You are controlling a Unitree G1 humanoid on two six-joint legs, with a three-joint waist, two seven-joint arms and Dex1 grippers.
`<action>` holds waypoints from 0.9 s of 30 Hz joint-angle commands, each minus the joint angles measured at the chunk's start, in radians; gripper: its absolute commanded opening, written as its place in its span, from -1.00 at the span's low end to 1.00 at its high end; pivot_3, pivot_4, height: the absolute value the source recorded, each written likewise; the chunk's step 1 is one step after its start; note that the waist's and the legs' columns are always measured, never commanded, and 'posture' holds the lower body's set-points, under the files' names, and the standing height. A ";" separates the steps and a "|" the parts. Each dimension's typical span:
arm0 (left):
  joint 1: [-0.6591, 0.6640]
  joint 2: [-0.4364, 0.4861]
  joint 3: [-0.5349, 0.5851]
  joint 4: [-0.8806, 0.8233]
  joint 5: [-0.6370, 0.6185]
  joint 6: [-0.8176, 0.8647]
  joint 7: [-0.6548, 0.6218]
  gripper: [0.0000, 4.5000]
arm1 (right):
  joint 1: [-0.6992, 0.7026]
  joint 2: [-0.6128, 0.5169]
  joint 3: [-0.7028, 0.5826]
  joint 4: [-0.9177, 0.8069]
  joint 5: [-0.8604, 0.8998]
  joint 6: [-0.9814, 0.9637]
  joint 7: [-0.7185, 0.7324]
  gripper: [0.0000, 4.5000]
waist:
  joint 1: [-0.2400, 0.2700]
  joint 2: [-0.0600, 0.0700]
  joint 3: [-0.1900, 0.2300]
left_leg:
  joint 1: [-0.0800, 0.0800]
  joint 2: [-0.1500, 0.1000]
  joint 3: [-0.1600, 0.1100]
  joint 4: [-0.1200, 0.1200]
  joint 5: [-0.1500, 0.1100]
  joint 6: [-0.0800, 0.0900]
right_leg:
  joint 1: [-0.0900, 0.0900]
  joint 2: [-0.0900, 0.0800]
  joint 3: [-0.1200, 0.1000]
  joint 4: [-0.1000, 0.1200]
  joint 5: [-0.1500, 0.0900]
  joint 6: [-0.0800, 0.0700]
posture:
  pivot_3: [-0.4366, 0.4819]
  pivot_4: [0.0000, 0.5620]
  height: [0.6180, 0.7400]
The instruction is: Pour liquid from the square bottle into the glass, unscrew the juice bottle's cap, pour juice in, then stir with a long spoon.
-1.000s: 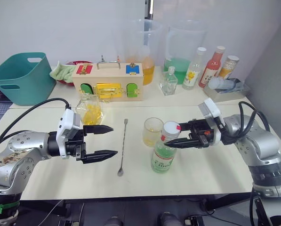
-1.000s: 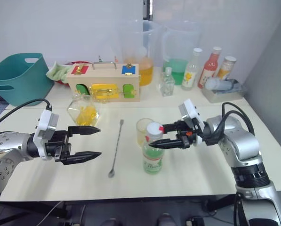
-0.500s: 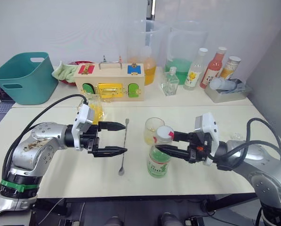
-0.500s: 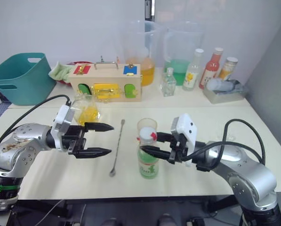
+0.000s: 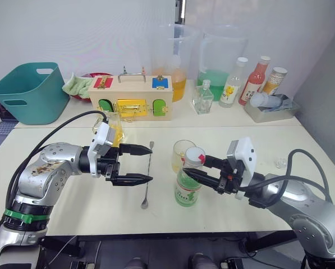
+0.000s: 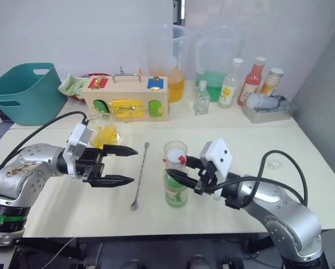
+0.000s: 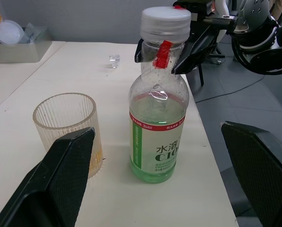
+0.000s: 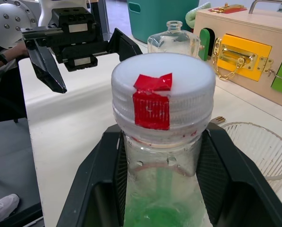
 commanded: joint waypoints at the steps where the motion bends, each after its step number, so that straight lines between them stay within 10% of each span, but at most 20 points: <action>1: -0.004 0.005 0.026 -0.033 -0.009 -0.004 0.007 1.00 | 0.001 -0.013 0.000 -0.003 0.006 -0.028 0.034 -0.12 | 0.000 0.000 0.000 | 0.000 0.000 0.000 0.000 0.000 0.000 | 0.000 0.000 0.000 0.000 0.000 0.000 | -0.05 -0.47 1.00; 8: -0.018 0.022 0.018 -0.056 -0.020 0.056 0.043 1.00 | 0.007 -0.127 -0.133 0.045 0.127 -0.025 0.179 0.98 | 0.004 0.000 0.000 | 0.000 0.000 0.000 0.000 0.000 0.000 | 0.000 0.000 0.000 0.000 0.000 0.000 | -0.05 -0.47 1.00; 27: -0.118 -0.111 -0.071 -0.082 -0.036 0.129 0.073 1.00 | 0.362 -0.411 -0.682 0.122 0.254 0.019 0.516 0.98 | 0.011 -0.001 0.000 | 0.000 0.000 0.000 0.001 0.000 0.000 | 0.002 0.000 0.000 -0.001 0.000 0.000 | -0.05 -0.47 1.00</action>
